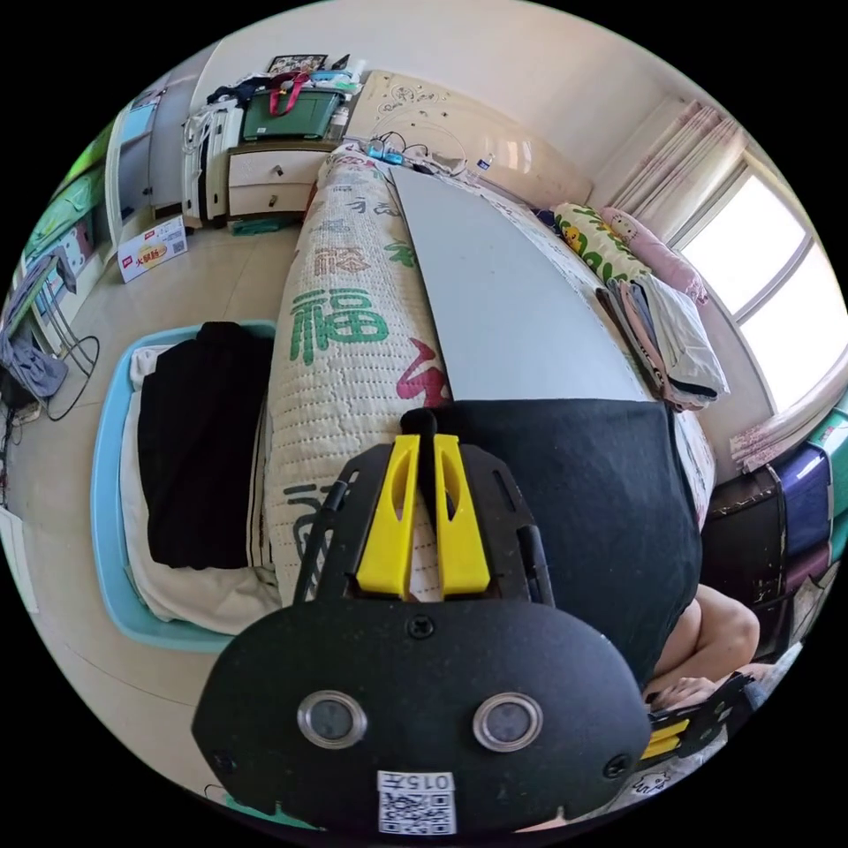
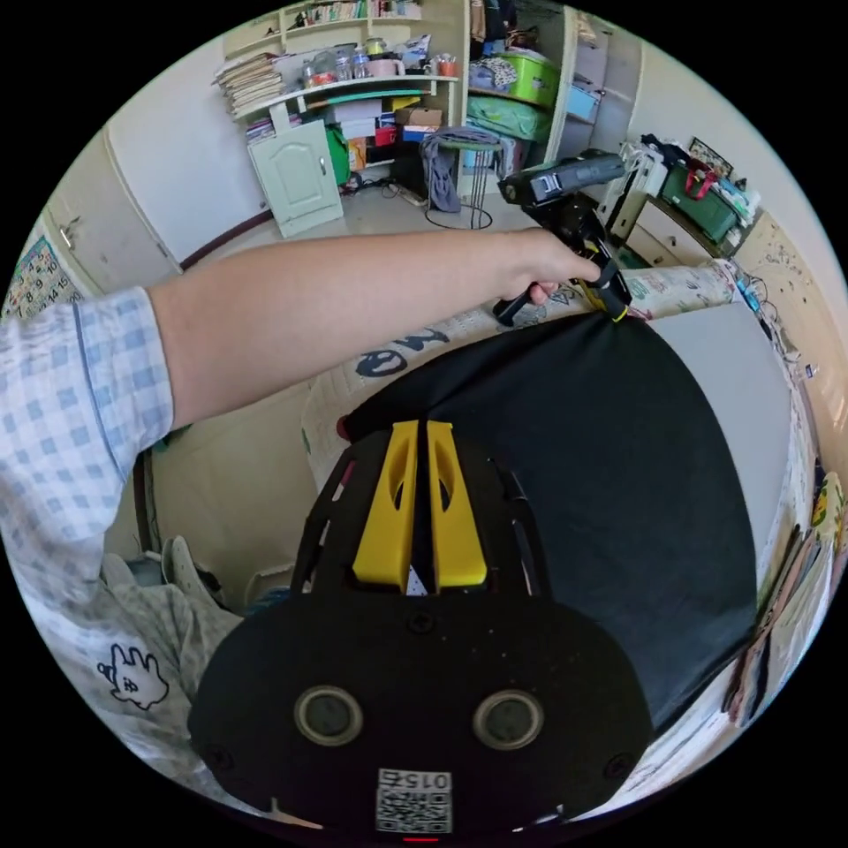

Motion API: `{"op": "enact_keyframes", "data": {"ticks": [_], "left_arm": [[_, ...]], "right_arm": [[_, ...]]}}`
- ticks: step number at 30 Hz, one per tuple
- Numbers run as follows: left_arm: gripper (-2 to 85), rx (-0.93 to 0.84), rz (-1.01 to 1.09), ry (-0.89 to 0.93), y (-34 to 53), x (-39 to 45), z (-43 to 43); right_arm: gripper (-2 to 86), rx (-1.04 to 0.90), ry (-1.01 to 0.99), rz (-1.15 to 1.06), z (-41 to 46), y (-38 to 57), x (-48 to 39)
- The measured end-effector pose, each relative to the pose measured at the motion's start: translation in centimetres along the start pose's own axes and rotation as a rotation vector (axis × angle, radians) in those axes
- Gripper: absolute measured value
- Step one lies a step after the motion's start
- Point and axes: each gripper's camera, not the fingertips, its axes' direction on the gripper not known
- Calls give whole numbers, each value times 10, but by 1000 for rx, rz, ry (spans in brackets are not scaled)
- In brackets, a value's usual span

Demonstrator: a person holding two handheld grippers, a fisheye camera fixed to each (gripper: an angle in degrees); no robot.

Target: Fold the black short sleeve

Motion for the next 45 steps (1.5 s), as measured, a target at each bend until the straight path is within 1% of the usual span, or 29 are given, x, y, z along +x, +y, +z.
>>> {"op": "enact_keyframes", "data": {"ticks": [2, 5, 6, 7, 8, 10, 11, 13, 14, 16, 18, 19, 20, 21, 23, 25, 28, 30, 32, 33, 34, 36, 38, 39, 41, 45], "left_arm": [[16, 10, 4, -21, 6, 5, -1], [20, 13, 21, -63, 13, 14, -2], [20, 13, 24, -71, 14, 16, -2], [23, 11, 28, -83, 16, 19, -3], [26, 14, 28, -84, 19, 20, -5], [32, 28, 7, -63, 28, 18, -14], [40, 51, -51, -37, 39, 13, -25], [46, 132, -54, 31, 69, 12, -50], [48, 175, -27, 61, 94, 16, -69], [49, 191, 7, 87, 136, 23, -92], [50, 194, -7, 182, 182, 30, -109], [50, 208, -10, 265, 212, 39, -116], [52, 225, -12, 296, 239, 49, -121], [53, 232, -23, 284, 251, 55, -122], [66, 283, -89, 167, 290, 76, -122], [79, 314, -94, 153, 303, 88, -118], [78, 243, -75, 153, 296, 99, -101], [54, 228, -68, 96, 294, 104, -95], [17, 204, -70, 70, 294, 110, -97], [13, 198, -70, 56, 295, 112, -98], [7, 178, -66, 17, 296, 118, -100], [2, 147, -57, -70, 297, 129, -105], [3, 137, -33, -193, 296, 148, -117], [4, 146, -21, -206, 294, 154, -121], [26, 186, 49, -186, 281, 182, -132], [53, 172, 208, -96, 235, 239, -123]], "right_arm": [[3, -21, 114, -91, 3, 3, -20], [2, -35, 257, -160, 8, 10, -41], [1, -36, 275, -175, 8, 12, -45], [0, -32, 247, -220, 5, 17, -51], [-4, -27, 156, -243, -1, 21, -54], [-8, 4, 60, -252, -14, 27, -56], [-9, 44, 34, -250, -25, 33, -54], [-10, 98, 11, -227, -45, 42, -41], [-10, 140, -9, -190, -59, 50, -27], [-10, 226, -37, -111, -85, 67, 0], [-10, 334, -39, 3, -112, 91, 31], [-9, 410, -39, 83, -130, 111, 51], [-9, 488, -43, 146, -147, 134, 68], [-8, 525, -40, 173, -155, 146, 75], [-7, 606, 12, 208, -177, 192, 91], [-9, 598, 99, 254, -184, 225, 97], [-9, 599, 220, 335, -190, 295, 103], [-9, 595, 256, 393, -193, 343, 111], [-9, 561, 339, 507, -191, 413, 124], [-8, 547, 364, 545, -190, 432, 128], [-7, 518, 393, 617, -184, 469, 135], [-3, 478, 388, 719, -170, 527, 146], [10, 412, 356, 872, -139, 596, 161], [15, 393, 348, 900, -129, 611, 163], [48, 329, 308, 1012, -88, 660, 174], [83, 301, 142, 1058, -30, 700, 187]]}}
